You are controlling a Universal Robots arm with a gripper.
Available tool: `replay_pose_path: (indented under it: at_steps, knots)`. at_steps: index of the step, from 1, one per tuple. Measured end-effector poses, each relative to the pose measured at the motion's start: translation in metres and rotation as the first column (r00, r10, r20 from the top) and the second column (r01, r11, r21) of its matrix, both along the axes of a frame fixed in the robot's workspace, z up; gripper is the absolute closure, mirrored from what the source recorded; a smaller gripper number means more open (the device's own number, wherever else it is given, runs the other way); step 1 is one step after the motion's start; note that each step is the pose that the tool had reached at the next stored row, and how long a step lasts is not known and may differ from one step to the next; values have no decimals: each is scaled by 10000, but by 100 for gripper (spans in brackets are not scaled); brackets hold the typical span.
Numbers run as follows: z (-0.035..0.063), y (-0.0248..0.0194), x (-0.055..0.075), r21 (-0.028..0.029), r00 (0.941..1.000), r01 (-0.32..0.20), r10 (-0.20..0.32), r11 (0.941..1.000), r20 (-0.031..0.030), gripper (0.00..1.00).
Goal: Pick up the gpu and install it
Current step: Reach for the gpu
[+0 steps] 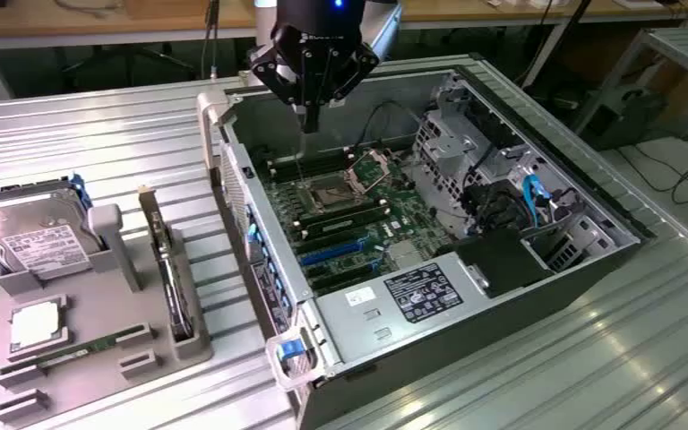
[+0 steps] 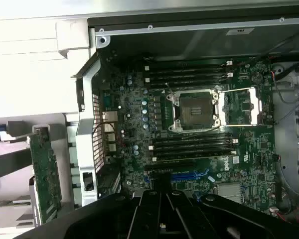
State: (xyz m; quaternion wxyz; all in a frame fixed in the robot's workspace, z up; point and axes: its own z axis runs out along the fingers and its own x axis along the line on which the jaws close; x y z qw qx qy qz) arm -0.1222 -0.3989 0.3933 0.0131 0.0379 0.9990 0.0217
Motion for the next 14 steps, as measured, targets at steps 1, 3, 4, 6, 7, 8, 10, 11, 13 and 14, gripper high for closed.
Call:
replay_pose_path:
  at_steps: [1,3,4,6,7,8,10,11,13,14]
  knots:
    - [0,0,-13,0,10000,1,-1,10000,0,89]
    - [0,-1,-68,0,10000,0,0,10000,-1,89]
    - [0,-1,-86,1,10000,0,0,10000,0,89]
    - [0,-2,-117,0,10000,0,0,10000,0,89]
    - [0,-3,-131,0,10000,1,-1,10000,0,89]
    - [0,-3,-141,0,10000,0,0,10000,0,89]
    - [0,-4,-161,0,10000,0,0,10000,-1,89]
    - [0,-6,-176,0,10000,0,0,10000,-1,89]
    - [0,-8,-198,0,10000,0,0,10000,-1,89]
    - [0,-10,-206,0,10000,0,0,10000,0,89]
